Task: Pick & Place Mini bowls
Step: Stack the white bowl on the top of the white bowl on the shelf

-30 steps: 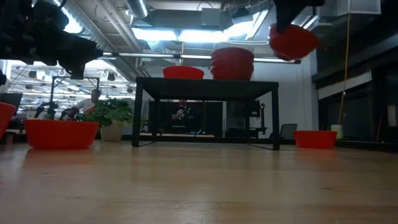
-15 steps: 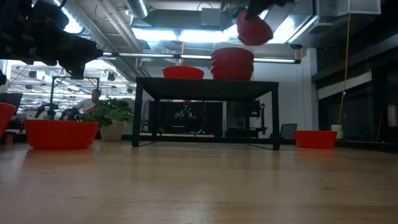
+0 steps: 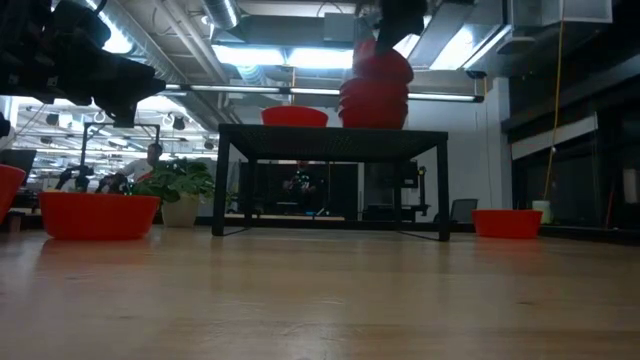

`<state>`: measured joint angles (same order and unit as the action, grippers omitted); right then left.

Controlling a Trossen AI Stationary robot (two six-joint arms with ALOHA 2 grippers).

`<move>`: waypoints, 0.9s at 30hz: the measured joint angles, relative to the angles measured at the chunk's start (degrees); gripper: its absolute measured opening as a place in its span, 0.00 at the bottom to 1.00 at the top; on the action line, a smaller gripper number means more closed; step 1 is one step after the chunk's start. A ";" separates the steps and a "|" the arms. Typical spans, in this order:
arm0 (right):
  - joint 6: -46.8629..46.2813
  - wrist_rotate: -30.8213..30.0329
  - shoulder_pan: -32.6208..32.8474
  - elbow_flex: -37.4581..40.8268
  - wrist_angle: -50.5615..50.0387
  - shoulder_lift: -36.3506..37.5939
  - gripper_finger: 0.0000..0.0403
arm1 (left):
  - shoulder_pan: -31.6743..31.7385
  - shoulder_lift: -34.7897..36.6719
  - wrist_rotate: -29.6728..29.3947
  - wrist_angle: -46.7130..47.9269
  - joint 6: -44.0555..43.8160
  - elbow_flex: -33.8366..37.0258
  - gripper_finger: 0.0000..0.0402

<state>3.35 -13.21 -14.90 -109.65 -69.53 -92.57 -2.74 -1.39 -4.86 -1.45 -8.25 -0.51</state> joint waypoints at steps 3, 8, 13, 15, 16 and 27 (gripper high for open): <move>1.10 1.43 0.00 0.01 -0.19 -0.83 0.03 | 0.01 0.00 0.00 0.00 0.00 -0.01 0.31; 3.60 2.33 0.00 0.04 0.43 -0.88 0.03 | 0.01 0.00 0.00 0.00 0.00 0.00 0.31; 6.84 2.38 0.00 0.04 -0.07 -0.79 0.03 | 0.01 0.00 0.00 0.00 0.00 0.00 0.31; 8.89 2.37 0.00 0.04 -0.40 -0.74 0.03 | 0.00 0.00 0.00 0.00 0.00 0.00 0.31; 9.82 2.35 0.00 0.04 -0.42 -0.74 0.03 | 0.02 0.00 0.00 0.00 0.00 -0.02 0.31; 19.48 2.33 0.00 0.04 -2.15 -0.72 0.04 | 0.02 0.00 0.00 0.00 0.00 -0.02 0.31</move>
<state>22.84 -10.87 -14.90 -109.60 -71.68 -93.30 -2.73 -1.39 -4.86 -1.45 -8.25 -0.54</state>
